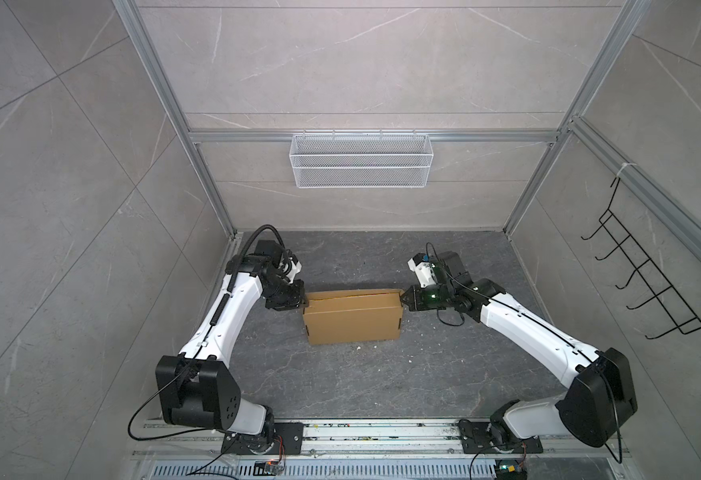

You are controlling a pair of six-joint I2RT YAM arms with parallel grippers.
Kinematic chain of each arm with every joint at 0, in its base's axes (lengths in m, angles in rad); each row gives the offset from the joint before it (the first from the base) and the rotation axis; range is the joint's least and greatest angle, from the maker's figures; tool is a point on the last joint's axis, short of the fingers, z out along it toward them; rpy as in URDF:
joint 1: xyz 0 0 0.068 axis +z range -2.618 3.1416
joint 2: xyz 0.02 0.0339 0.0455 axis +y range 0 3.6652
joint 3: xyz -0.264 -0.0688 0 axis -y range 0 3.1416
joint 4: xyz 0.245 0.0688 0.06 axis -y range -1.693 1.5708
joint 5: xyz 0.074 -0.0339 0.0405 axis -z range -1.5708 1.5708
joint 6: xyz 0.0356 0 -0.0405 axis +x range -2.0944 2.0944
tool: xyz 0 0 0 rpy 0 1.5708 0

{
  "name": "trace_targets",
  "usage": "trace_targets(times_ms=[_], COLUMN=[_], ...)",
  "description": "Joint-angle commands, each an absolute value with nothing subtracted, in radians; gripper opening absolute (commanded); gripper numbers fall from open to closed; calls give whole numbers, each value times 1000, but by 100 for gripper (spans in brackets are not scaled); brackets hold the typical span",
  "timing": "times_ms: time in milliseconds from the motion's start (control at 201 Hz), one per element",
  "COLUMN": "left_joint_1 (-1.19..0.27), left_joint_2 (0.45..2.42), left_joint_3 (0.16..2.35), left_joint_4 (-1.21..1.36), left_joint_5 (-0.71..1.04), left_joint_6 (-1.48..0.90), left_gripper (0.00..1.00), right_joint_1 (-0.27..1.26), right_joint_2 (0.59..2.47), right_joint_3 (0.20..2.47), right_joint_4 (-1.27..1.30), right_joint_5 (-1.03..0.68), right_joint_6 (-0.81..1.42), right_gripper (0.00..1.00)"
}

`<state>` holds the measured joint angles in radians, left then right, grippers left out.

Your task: Fold the paper box

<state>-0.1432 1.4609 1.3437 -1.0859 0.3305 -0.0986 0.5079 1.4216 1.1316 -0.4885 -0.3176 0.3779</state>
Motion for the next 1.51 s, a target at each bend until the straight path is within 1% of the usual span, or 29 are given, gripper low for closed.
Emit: trace_targets(times_ms=[0,144,413,557,662,811,931,1105,1508], left_joint_1=[-130,-121,-121,-121,-120,-120,-121,-121,-121], left_joint_2=[1421,1440,1450,1466,1465,1459,1458,1460,1444], left_joint_3=[1330,1310,1335,1367,1390,1410,1422,1424,1320], left_joint_4=[-1069,-1046,-1044,-1085,-1102,-1109,-1111,-1105,-1053], left_joint_5=[305,320,289,265,264,272,315,352,346], left_joint_6=[-64,-46,-30,-23,-23,-28,-46,-64,-77], left_gripper=[31,29,20,11,8,6,5,6,6], right_joint_1=[521,521,521,520,522,522,523,527,550], right_joint_2=[1465,1467,1470,1473,1473,1475,1474,1473,1419], right_joint_3=[1111,1116,1115,1121,1121,1120,1124,1130,1124], right_joint_4=[-627,-627,-630,-629,-629,-627,-628,-623,-611], right_joint_5=[-317,-318,-318,-319,-319,-318,-319,-319,-296], right_joint_6=[394,394,391,393,392,391,394,404,461], right_gripper=[0,0,0,0,0,0,0,0,0])
